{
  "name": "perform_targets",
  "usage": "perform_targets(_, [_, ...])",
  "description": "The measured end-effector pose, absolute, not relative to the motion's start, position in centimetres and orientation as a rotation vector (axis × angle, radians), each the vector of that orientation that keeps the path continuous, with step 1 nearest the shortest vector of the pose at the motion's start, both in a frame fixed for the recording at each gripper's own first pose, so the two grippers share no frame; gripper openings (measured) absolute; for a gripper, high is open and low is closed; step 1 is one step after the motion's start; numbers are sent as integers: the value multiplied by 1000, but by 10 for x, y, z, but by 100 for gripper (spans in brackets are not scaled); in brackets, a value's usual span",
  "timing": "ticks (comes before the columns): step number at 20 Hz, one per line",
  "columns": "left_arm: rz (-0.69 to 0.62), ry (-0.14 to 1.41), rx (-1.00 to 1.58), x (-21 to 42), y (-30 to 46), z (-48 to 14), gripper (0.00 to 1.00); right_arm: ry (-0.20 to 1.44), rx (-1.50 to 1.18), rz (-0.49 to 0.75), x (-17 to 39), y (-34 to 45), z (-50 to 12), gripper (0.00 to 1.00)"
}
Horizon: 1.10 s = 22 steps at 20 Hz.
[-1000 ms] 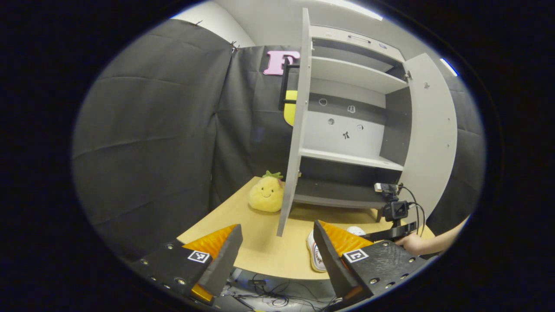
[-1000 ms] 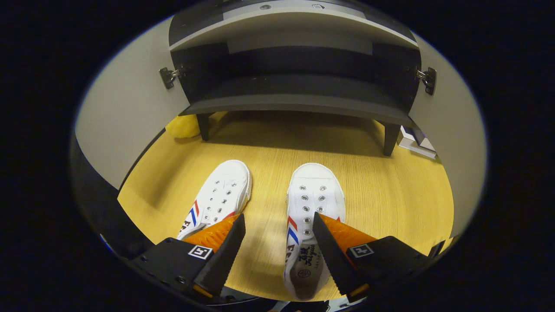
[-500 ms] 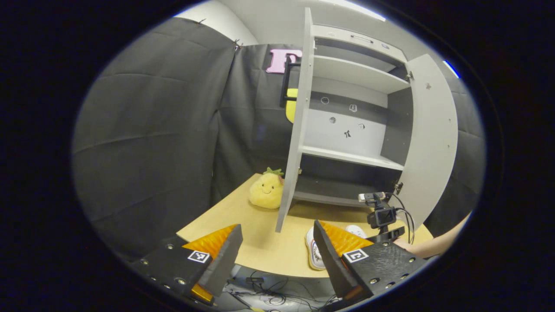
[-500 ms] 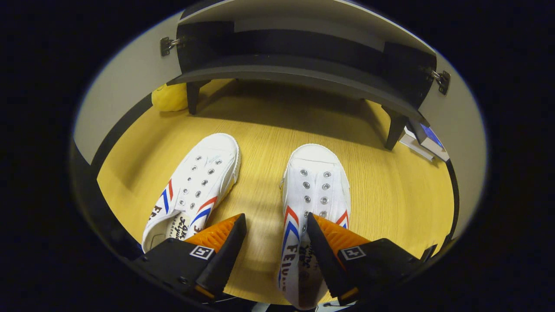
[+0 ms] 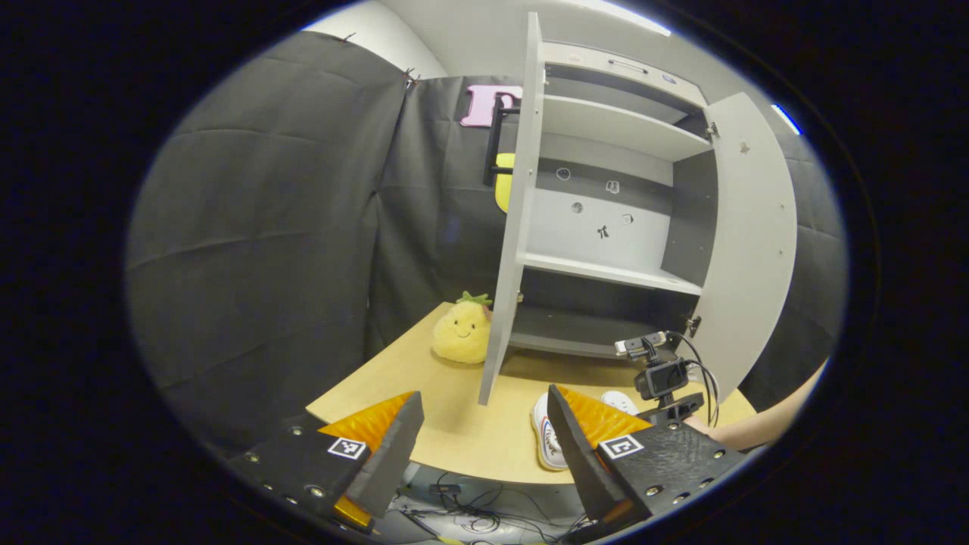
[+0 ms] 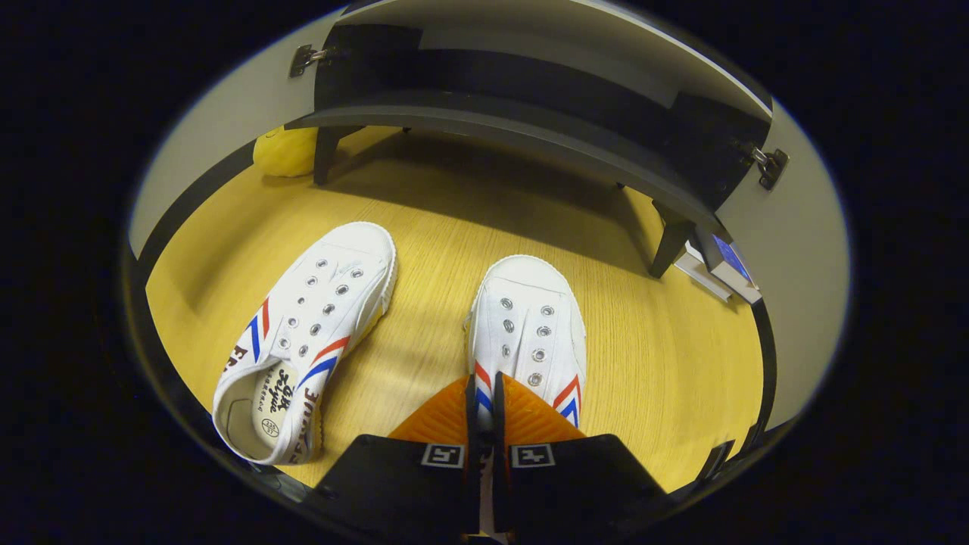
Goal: Grab one shoe with the right hand and put it into the shoe cabinet, grab the other shoe with the left hand and put it into the shoe cabinet; then close the right door with the right hand and the left door with the left hand.
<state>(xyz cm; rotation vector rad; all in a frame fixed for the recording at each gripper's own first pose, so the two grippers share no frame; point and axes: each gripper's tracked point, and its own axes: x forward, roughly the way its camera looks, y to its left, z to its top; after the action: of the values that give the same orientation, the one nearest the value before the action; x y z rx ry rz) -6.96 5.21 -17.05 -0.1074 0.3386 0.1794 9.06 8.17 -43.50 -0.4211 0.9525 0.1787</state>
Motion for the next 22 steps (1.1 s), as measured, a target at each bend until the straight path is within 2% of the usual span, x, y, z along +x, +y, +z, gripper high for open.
perform_targets(1, [174, 336, -105, -70, 51, -171, 95, 955, -408, 182, 82, 80, -430, 4])
perform_targets(3, [163, 336, -96, -69, 49, -171, 95, 944, -385, 177, 82, 81, -426, 2])
perform_targets(10, [98, 333, -58, -67, 29, -167, 94, 814, -303, 207, 89, 80, -357, 1])
perform_targets(17, [-1, 269, -28, -49, 1, -148, 95, 610, -183, 226, 109, 86, -236, 1])
perform_targets(18, [-15, 260, -17, -46, -2, -144, 95, 574, -170, 227, 112, 86, -216, 5])
perform_targets(19, [-29, 253, -6, -44, -5, -143, 95, 539, -160, 227, 116, 85, -195, 1])
perform_targets(22, [-69, 236, 38, -36, -11, -136, 95, 435, -166, 222, 125, 83, -141, 1])
